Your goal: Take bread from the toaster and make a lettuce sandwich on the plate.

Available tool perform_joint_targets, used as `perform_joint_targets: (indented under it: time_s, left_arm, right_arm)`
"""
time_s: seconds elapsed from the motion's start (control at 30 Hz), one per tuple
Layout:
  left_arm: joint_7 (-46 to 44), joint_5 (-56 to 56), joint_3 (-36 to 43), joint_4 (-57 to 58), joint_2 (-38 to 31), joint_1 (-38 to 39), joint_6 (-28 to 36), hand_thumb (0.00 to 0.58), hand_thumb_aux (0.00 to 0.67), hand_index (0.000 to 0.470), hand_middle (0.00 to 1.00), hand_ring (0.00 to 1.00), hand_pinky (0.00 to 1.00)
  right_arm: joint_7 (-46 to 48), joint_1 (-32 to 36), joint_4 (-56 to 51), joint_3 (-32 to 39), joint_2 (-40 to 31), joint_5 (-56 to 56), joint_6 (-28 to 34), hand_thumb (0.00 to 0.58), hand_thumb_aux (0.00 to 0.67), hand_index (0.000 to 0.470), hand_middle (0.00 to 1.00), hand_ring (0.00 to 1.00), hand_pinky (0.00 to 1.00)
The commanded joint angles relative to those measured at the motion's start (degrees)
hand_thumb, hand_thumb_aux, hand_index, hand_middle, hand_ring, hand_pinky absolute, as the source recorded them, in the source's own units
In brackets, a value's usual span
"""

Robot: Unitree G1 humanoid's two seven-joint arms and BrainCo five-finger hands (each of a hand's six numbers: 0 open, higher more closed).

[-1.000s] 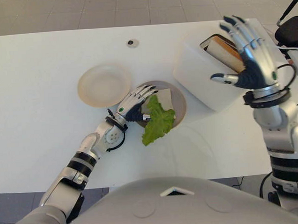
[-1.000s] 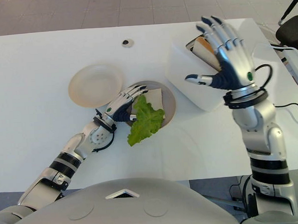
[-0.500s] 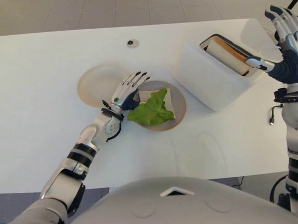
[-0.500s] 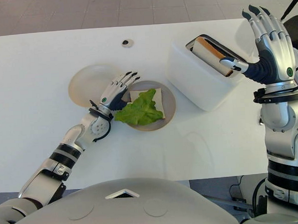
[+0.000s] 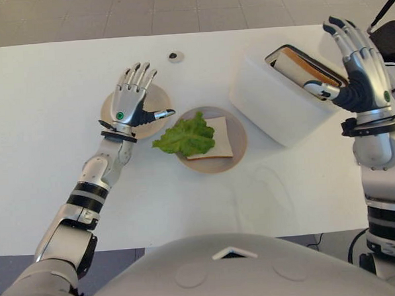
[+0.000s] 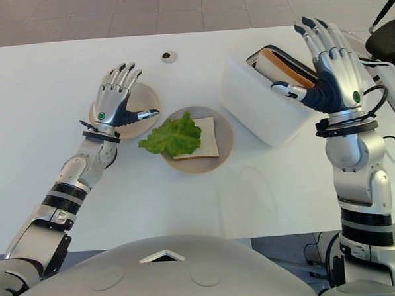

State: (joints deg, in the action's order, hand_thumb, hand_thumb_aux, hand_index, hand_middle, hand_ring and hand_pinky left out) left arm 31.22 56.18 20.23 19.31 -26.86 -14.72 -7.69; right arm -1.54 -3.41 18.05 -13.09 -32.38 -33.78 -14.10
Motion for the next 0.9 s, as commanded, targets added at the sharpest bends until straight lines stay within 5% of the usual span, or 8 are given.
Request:
perform_joint_targets:
  time_s: [0.03,0.2,0.37,0.9]
  left_arm:
    - [1.09,2.23,2.75,0.90,-0.04,0.20,-0.36,0.000,0.000,0.000,0.00,0.00,0.00]
    - [3.10,2.07,1.02,0.22,-3.80,-0.02,-1.62,0.000,0.000,0.000,0.00,0.00,0.00]
    - [-2.99,-10.04,1.29,-5.69,-3.86,6.24,-14.21,0.000,0.000,0.000,0.00,0.00,0.00]
    - [-16.33,-7.31,7.19,-2.13,-2.71,4.95,-19.98,0.000,0.000,0.000,0.00,0.00,0.00]
  right_arm:
    - [0.37,1.99,-0.47,2.44,0.78,-0.37,0.13,0.000,0.000,0.000,0.00,0.00,0.00]
    - [-0.15,1.93,-0.45,3.61,1.32,-0.63,-0.09,0.000,0.000,0.000,0.00,0.00,0.00]
    - [-0.57,1.63,-1.08,4.36,1.47,-0.67,-0.53,0.000,0.000,0.000,0.00,0.00,0.00]
    - [0.91,0.12,0.67,2.28,1.06,0.20,-0.41,0.000,0.000,0.000,0.00,0.00,0.00]
